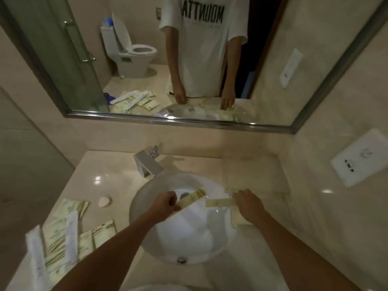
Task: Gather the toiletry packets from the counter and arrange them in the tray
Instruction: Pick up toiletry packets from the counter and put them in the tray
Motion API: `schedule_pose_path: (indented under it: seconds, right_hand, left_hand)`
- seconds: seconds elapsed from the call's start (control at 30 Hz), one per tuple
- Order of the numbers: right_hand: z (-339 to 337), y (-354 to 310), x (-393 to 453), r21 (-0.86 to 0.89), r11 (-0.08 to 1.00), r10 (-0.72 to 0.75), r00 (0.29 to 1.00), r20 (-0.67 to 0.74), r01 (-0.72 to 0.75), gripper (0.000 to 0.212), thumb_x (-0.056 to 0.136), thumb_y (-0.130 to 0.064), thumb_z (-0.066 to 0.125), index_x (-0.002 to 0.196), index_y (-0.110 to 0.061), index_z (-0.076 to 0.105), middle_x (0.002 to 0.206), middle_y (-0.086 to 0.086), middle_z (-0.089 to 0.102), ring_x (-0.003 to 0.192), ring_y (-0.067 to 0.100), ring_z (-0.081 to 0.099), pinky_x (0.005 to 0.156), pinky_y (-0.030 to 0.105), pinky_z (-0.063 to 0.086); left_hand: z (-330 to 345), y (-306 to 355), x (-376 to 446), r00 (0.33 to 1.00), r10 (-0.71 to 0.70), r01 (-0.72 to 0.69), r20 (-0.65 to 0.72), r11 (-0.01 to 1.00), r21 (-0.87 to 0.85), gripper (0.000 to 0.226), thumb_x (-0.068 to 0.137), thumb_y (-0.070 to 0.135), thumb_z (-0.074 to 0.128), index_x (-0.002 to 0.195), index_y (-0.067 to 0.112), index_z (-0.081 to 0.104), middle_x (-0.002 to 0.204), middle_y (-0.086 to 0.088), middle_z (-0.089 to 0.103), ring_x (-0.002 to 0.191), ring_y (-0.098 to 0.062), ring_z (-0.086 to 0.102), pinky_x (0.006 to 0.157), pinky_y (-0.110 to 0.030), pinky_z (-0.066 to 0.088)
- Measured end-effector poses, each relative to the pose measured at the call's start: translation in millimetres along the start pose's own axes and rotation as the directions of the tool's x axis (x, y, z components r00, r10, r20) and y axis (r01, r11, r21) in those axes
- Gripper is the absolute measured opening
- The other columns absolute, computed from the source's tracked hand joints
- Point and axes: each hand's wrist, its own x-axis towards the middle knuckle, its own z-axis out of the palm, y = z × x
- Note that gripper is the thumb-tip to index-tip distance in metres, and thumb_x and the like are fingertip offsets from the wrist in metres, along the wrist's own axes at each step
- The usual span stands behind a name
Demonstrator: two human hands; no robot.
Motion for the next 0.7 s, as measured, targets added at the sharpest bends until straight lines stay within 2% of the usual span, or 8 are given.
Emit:
schedule_pose_path:
  seconds: [0.17, 0.23, 0.37, 0.57, 0.7]
  right_hand:
    - [1, 50, -11, -0.030, 0.989, 0.145, 0.989, 0.000, -0.145, 0.029, 0.089, -0.004, 0.044, 0.112, -0.016, 0.055, 0.111, 0.006, 0.057, 0.112, 0.025, 0.050, 0.087, 0.034, 0.046]
    - [1, 65, -11, -0.049, 0.982, 0.183, 0.983, 0.002, -0.182, 0.030, 0.087, -0.003, 0.046, 0.111, -0.018, 0.057, 0.111, 0.004, 0.059, 0.110, 0.024, 0.052, 0.085, 0.032, 0.047]
    - [2, 85, -3, -0.068, 0.965, 0.254, 0.967, 0.003, -0.253, 0.031, 0.087, -0.003, 0.048, 0.110, -0.020, 0.059, 0.111, 0.002, 0.062, 0.109, 0.021, 0.054, 0.084, 0.031, 0.050]
    - [12, 100, 7, -0.022, 0.960, 0.280, 0.960, 0.015, -0.280, 0.025, 0.087, -0.006, 0.050, 0.107, -0.017, 0.060, 0.108, 0.004, 0.063, 0.105, 0.021, 0.058, 0.080, 0.031, 0.051]
    - [31, 103, 16, -0.011, 0.968, 0.251, 0.967, 0.036, -0.251, 0.026, 0.090, -0.005, 0.048, 0.109, -0.019, 0.058, 0.111, 0.001, 0.062, 0.108, 0.021, 0.055, 0.083, 0.031, 0.049]
  left_hand:
    - [21, 28, 17, 0.999, 0.050, -0.050, 0.016, 0.999, 0.003, 0.024, 0.073, 0.015, 0.076, 0.069, 0.009, 0.053, 0.067, 0.008, 0.050, 0.059, -0.004, 0.042, 0.056, -0.017, 0.034]
    - [26, 38, 21, 0.998, 0.067, -0.067, 0.018, 0.998, 0.003, 0.027, 0.073, 0.012, 0.076, 0.067, 0.010, 0.050, 0.064, 0.014, 0.049, 0.058, 0.001, 0.042, 0.053, -0.015, 0.036]
    - [33, 53, 27, 0.998, 0.060, -0.060, 0.000, 0.998, -0.003, 0.035, 0.071, 0.007, 0.076, 0.062, 0.015, 0.044, 0.063, 0.015, 0.051, 0.057, 0.003, 0.044, 0.052, -0.011, 0.037]
    - [43, 65, 36, 1.000, 0.005, -0.005, -0.003, 1.000, -0.001, 0.035, 0.074, 0.010, 0.075, 0.061, 0.018, 0.043, 0.061, 0.011, 0.049, 0.054, -0.002, 0.041, 0.051, -0.014, 0.033]
    - [48, 69, 44, 1.000, -0.008, 0.007, -0.001, 1.000, -0.005, 0.038, 0.073, 0.009, 0.075, 0.059, 0.020, 0.041, 0.060, 0.011, 0.047, 0.054, -0.004, 0.040, 0.051, -0.016, 0.032]
